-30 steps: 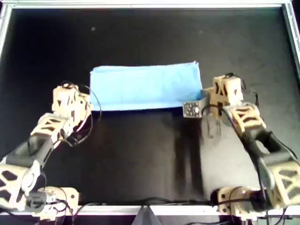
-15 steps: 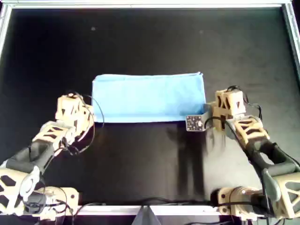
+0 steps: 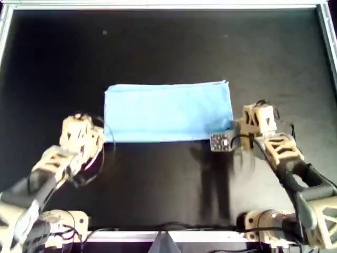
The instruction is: Fold a cloth
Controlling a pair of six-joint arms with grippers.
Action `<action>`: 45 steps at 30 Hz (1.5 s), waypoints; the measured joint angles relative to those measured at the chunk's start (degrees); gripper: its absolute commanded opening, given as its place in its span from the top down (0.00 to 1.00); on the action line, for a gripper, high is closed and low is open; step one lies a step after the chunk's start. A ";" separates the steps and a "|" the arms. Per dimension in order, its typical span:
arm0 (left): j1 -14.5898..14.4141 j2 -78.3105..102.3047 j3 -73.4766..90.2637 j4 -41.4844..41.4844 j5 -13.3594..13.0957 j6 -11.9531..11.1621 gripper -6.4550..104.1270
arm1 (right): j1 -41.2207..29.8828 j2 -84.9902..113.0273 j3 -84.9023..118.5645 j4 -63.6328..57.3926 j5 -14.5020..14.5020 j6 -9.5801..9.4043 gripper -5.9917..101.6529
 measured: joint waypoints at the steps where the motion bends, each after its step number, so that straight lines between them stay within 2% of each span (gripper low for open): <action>1: 0.00 3.16 2.29 0.00 -0.18 0.00 0.40 | -0.18 2.37 1.49 0.00 0.00 0.00 0.53; 13: 0.26 54.40 27.16 0.09 -0.26 0.00 0.40 | -0.35 48.69 26.10 0.09 0.00 -0.35 0.52; 16: 2.72 64.42 27.77 0.09 0.09 0.00 0.40 | -0.44 59.15 31.38 0.09 0.00 -0.35 0.52; 21: 6.42 67.06 28.39 0.09 -0.35 0.00 0.40 | -0.44 71.02 38.50 0.26 0.00 -0.62 0.52; 26: 6.94 67.32 28.39 0.09 -0.35 0.00 0.39 | -0.44 72.51 42.63 0.26 0.00 -0.70 0.50; 34: 6.94 67.41 28.39 0.09 -0.35 0.00 0.39 | -0.35 70.58 43.42 0.26 0.00 -0.70 0.29; 39: 6.94 67.41 28.39 0.09 -0.35 0.00 0.39 | -0.18 58.18 41.66 -1.49 0.00 -0.70 0.26; 45: 6.94 67.41 28.39 0.09 -0.35 0.00 0.39 | -0.09 32.17 27.95 -3.43 0.00 -0.26 0.26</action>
